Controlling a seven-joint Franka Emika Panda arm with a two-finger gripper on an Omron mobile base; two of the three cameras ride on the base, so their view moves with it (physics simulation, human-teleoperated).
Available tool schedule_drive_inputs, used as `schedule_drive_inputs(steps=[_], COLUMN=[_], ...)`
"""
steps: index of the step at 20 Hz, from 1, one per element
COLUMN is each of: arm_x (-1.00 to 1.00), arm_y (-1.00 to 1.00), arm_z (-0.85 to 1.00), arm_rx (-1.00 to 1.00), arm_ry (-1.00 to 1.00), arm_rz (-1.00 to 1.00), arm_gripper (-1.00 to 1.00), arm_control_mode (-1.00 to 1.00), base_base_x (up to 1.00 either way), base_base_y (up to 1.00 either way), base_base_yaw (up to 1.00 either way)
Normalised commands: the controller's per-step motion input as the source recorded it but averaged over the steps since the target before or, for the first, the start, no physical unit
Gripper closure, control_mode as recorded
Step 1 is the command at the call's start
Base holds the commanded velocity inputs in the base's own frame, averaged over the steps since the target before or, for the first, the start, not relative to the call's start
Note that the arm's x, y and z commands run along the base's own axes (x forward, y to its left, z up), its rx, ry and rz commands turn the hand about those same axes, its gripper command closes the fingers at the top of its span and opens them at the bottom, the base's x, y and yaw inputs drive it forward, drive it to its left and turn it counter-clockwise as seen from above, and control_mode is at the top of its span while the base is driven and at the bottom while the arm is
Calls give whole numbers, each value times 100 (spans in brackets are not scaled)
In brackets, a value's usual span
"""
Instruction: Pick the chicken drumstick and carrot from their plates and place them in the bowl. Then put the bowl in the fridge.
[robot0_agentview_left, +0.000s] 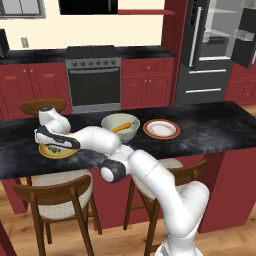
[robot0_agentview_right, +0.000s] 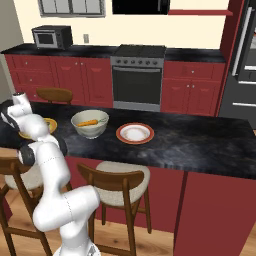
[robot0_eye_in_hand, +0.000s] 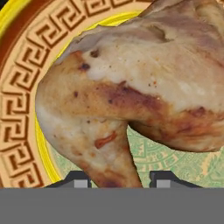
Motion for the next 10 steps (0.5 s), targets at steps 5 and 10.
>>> schedule_drive_inputs(steps=[5,10], arm_x=[3,-2], arm_y=[1,-3], arm_z=[3,36], arm_rx=[0,-7], arm_ry=[12,5], arm_rz=[2,0], arm_gripper=[100,100], arm_control_mode=[-100,-100], base_base_x=[0,0], base_base_y=[0,0], base_base_yaw=[0,0])
